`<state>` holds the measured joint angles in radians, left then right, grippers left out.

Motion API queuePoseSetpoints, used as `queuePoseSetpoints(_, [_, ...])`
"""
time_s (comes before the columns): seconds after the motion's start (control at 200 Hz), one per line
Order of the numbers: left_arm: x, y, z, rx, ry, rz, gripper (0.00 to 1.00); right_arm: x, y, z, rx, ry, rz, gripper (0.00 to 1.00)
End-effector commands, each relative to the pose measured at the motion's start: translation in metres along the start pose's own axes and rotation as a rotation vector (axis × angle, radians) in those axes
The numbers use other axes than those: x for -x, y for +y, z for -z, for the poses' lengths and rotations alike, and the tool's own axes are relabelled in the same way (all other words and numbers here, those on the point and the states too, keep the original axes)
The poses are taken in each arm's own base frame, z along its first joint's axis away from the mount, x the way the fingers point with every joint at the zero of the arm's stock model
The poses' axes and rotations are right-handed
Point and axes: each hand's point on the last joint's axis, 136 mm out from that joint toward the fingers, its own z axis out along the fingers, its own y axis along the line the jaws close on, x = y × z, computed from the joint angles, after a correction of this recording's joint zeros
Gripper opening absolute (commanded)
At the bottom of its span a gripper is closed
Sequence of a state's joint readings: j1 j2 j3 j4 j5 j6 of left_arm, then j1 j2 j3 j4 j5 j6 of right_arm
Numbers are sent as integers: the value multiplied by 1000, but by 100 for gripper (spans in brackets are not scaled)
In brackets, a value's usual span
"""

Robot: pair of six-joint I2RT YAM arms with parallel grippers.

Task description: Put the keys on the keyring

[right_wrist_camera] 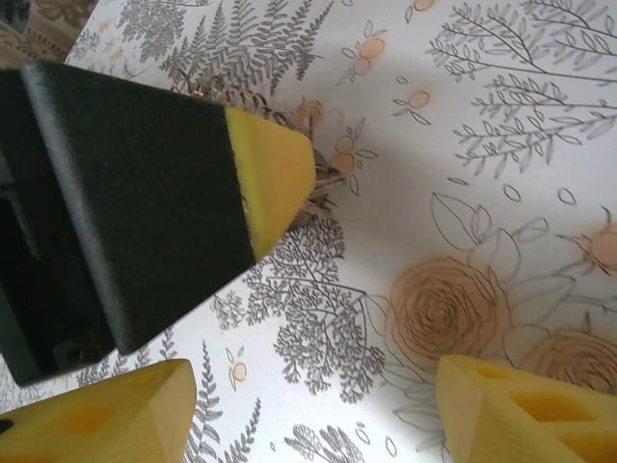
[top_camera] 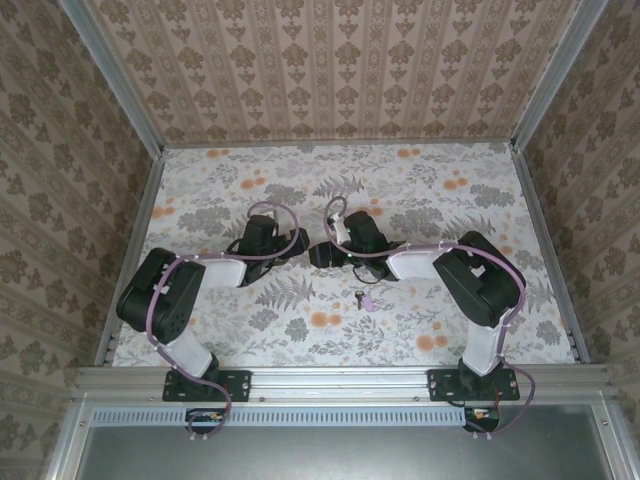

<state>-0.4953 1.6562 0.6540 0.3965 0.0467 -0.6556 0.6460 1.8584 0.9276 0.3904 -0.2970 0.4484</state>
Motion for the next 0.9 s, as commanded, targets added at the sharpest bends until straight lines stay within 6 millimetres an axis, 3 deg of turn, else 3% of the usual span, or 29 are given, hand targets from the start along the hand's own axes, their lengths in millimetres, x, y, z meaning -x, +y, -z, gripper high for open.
queuePoseSetpoints(0.0, [-13, 5, -1, 6, 67, 33, 100, 8, 6, -7, 20, -18, 18, 68])
queuePoseSetpoints(0.22, [-14, 7, -11, 11, 87, 38, 100, 7, 1, -1, -7, -28, 16, 69])
queuePoseSetpoints(0.42, [-21, 1, -27, -21, 119, 56, 100, 6, -10, 22, -52, -63, 1, 69])
queuePoseSetpoints(0.67, [-39, -36, -37, -86, 167, 17, 100, -4, -34, 68, -129, -128, -51, 70])
queuePoseSetpoints(0.895, [-67, -64, -31, -122, 209, -11, 100, -18, -42, 95, -164, -154, -71, 71])
